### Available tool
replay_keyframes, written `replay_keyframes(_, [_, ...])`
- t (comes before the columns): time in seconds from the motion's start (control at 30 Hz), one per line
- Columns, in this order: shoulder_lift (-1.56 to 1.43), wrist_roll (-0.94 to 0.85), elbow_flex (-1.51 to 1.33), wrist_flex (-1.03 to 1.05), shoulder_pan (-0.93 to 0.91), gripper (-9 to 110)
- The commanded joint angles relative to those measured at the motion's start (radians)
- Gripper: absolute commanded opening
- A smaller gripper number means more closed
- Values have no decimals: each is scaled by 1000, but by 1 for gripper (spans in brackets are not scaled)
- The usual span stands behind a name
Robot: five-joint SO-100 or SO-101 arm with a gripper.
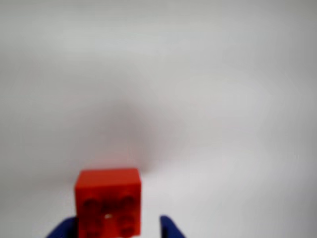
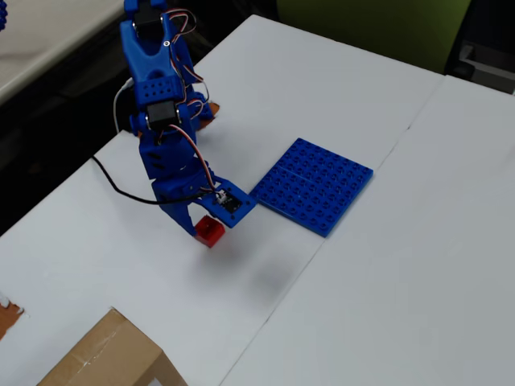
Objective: Pick up the 2x2 red block and go up the 8x8 blue block.
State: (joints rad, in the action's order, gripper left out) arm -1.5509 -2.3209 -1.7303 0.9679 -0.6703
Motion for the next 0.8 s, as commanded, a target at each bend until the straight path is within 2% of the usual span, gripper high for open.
replay_keyframes(0.0, [5, -6, 49, -20, 6, 22])
replay_keyframes(0.77, [63, 0, 49, -34, 31, 24])
